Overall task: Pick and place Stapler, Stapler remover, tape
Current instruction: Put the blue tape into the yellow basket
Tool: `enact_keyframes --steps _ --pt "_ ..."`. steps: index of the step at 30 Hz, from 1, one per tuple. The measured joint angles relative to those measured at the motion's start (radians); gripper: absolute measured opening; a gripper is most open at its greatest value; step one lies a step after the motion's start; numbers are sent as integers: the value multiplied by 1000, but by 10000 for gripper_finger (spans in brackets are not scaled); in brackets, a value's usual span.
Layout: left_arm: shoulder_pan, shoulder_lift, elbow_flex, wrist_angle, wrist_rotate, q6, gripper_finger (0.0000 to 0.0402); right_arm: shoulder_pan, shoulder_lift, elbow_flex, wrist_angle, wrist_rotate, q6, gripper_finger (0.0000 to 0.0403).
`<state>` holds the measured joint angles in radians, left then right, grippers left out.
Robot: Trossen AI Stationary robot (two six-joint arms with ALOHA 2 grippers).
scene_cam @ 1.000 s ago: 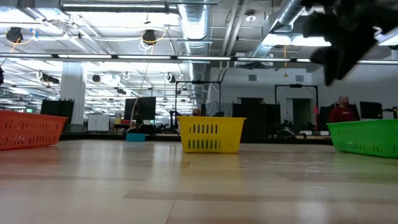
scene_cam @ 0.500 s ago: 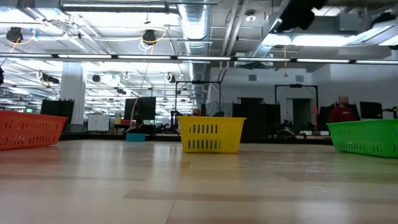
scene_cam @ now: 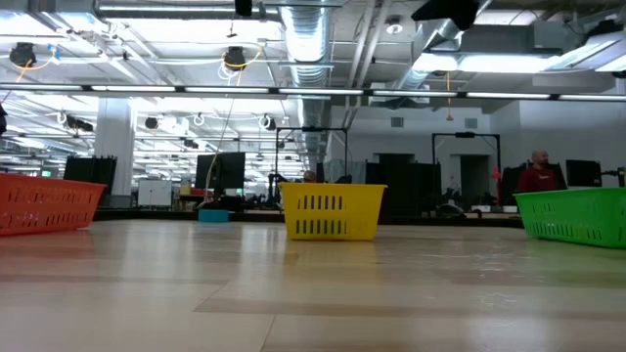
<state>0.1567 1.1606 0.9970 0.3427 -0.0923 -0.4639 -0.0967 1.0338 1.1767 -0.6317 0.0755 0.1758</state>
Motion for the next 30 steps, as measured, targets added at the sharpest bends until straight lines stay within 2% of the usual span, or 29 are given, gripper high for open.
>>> enact_keyframes --steps 4,11,22,30 --pt "72 0 0 -98 32 45 278 -38 0 0 0 -28 3 246" --pt "217 0 0 -331 78 92 280 -125 0 0 -3 -84 9 247" --pt "361 0 2 -454 78 338 280 -257 2 0 -25 -231 -7 247" --pt "427 0 2 -577 70 382 295 -333 2 -1 -63 -263 -51 247"
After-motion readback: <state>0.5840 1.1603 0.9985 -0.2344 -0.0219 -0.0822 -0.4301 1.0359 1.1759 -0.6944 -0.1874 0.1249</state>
